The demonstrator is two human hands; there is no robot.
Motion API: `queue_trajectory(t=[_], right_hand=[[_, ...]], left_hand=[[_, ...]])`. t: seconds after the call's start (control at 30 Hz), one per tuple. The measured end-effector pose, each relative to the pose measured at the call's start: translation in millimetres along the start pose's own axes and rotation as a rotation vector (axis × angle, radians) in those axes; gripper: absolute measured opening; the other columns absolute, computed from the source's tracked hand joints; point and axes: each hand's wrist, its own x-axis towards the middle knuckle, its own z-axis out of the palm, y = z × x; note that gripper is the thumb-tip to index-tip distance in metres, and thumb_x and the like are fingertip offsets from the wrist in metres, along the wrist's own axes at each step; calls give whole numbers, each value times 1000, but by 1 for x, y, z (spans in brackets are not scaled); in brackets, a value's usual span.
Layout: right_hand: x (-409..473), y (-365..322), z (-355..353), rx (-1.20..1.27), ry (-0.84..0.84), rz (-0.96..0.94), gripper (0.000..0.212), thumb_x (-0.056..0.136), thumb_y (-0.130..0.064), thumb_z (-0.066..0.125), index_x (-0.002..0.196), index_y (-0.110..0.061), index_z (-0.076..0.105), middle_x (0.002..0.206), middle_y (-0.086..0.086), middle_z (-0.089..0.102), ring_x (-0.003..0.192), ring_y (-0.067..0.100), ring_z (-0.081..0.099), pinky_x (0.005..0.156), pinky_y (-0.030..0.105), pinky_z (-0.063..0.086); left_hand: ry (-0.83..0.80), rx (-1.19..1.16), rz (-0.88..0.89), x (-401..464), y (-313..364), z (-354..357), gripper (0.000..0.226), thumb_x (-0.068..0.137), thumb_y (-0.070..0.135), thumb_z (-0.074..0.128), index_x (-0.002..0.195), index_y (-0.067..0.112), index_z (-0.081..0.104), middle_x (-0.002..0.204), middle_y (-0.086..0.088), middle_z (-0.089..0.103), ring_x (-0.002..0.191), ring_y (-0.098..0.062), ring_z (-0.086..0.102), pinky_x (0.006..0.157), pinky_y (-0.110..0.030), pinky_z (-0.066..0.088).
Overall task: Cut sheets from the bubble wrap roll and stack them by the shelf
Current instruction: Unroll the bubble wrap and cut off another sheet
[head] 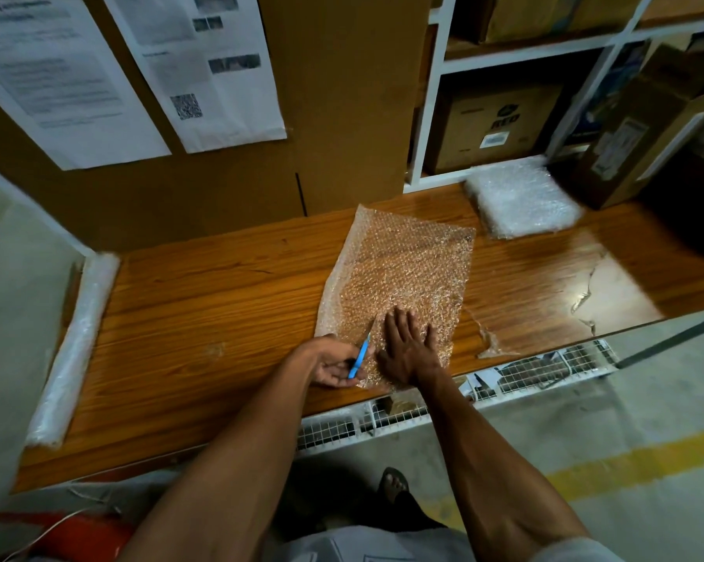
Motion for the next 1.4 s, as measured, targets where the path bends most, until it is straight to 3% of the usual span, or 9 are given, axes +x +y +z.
queue_trajectory(t=[0.13,0.2,0.43,0.67,0.9,1.13,1.27,1.4], right_hand=[[-1,-1,2,2,47,0,84,104,-66,14,164,-16,-17,167,7,-33,155,30,-29,123,65,-15],[-3,-1,5,1,83,6,84,103,-67,12,165,-16,-16,168,6,-32,155,29,-29,123,64,-15],[-5,-1,19,-17,203,32,83,102,-70,7,165,-20,-12,171,3,-26,157,25,-27,126,61,-12],[-6,-3,22,-6,286,50,72,106,-56,5,167,-18,-5,174,2,-17,159,23,-20,128,60,-5],[-4,-3,25,-3,302,80,79,104,-61,11,167,-15,-2,175,4,-12,161,23,-17,127,60,0],[-2,-4,25,-28,292,109,82,104,-65,10,167,-14,-4,175,7,-10,161,25,-16,126,62,-3],[-1,-4,23,-26,276,116,84,103,-68,3,166,-15,-8,174,7,-15,160,25,-19,126,61,-5],[-1,-3,22,-29,259,116,88,100,-72,-1,166,-14,-10,174,9,-15,160,27,-20,126,61,-6]], left_hand=[[13,-29,4,4,7,3,12,97,16,71,102,5,69,108,-15,73,85,-20,72,57,-27,61],[21,-46,18,6,10,5,10,94,14,74,97,5,72,107,-16,73,82,-19,71,55,-25,60],[107,24,62,15,10,11,8,92,11,76,96,6,71,84,-7,74,66,-10,71,59,-19,56],[60,27,43,15,18,7,6,94,11,73,90,8,71,77,-5,76,66,-10,72,55,-17,54],[-8,106,-4,14,31,9,6,97,20,70,98,14,69,102,-7,70,83,-13,68,61,-23,54],[13,37,26,30,40,9,10,99,17,67,94,9,71,89,-8,74,78,-15,70,72,-23,56],[22,31,56,34,39,10,13,100,11,64,91,7,72,75,-4,74,62,-8,68,53,-14,50],[50,73,94,40,34,9,19,95,12,71,109,-1,73,75,-5,75,47,0,62,44,-11,42]])
